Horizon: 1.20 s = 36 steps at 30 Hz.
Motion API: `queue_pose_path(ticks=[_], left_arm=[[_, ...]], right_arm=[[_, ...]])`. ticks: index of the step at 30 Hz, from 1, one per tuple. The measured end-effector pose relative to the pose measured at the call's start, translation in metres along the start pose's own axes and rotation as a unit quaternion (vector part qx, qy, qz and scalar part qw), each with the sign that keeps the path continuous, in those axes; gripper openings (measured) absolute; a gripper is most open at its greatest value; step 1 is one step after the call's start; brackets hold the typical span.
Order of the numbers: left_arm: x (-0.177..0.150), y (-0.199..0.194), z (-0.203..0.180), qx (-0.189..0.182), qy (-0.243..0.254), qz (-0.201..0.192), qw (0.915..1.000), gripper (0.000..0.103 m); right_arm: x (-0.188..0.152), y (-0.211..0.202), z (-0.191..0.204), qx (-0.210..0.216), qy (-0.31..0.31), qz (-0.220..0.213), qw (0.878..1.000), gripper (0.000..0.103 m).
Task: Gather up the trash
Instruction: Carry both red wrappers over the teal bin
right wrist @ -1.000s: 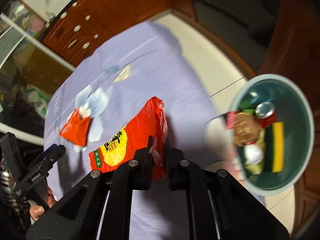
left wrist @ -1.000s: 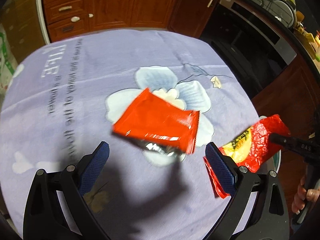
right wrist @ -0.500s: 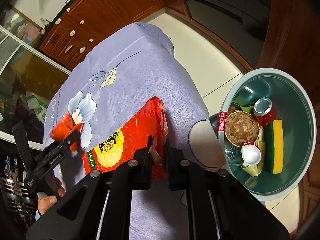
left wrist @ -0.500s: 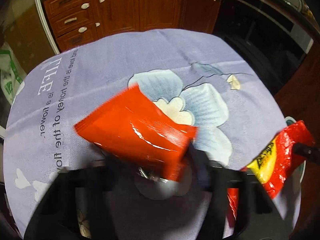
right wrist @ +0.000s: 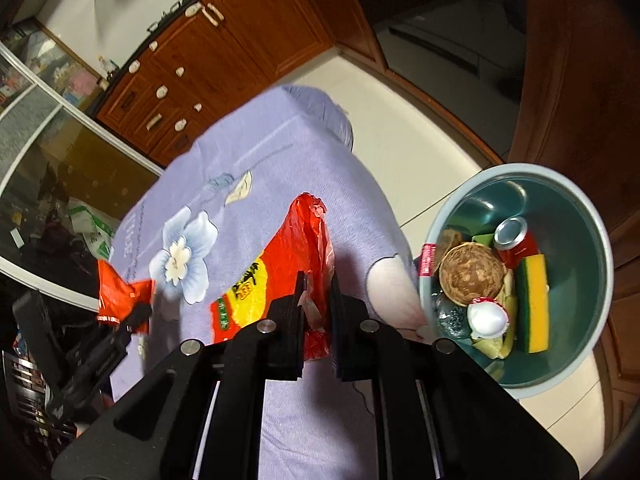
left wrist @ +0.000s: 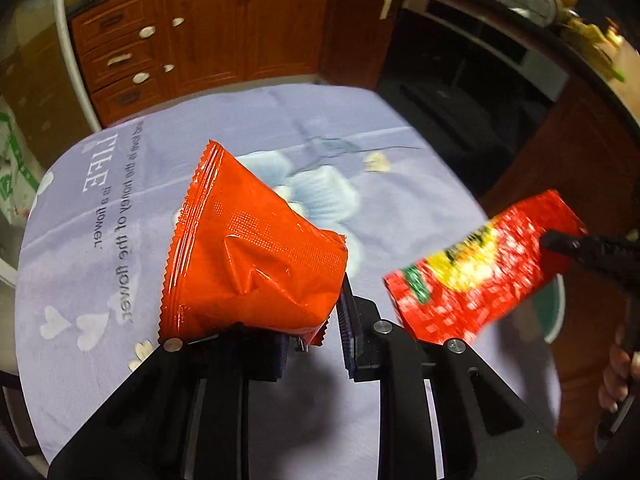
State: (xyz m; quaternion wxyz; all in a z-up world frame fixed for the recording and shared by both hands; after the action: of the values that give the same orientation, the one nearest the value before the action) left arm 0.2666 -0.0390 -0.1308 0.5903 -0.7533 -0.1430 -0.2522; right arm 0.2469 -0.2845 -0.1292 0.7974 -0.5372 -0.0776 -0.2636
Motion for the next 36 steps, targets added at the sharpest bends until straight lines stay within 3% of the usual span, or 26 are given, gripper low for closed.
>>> queue_pose_path(ticks=[8, 17, 25, 36], left_arm=[[-0.003, -0.031, -0.061, -0.020, 0.040, -0.012, 0.9989, 0.022], [-0.007, -0.038, -0.132, -0.046, 0.099, -0.005, 0.9940, 0.023], [-0.019, -0.003, -0.207, -0.075, 0.150, 0.041, 0.9850, 0.023], [-0.033, 0.061, -0.282, -0.106, 0.197, 0.107, 0.9688, 0.024]], right_arm=[[0.007, -0.063, -0.034, 0.011, 0.030, -0.057, 0.998, 0.010], [0.011, -0.118, -0.100, 0.014, 0.075, -0.113, 0.991, 0.010], [0.003, -0.132, -0.174, -0.013, 0.120, -0.127, 0.984, 0.010], [0.003, -0.127, -0.238, -0.054, 0.143, -0.118, 0.981, 0.010]])
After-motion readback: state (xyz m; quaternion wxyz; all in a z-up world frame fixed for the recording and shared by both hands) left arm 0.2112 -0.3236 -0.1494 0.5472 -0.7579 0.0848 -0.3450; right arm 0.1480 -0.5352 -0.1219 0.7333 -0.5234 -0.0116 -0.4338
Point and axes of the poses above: each gripper's, at about its wrist camera, not at the fingertips, and y roughly the way its jaws point, z to its left, x to its top, the point moved 9 cm from there along y, roughly the way its jaws point, and after that the axes turned 4 degrees about -x, right-handed, at the moved point
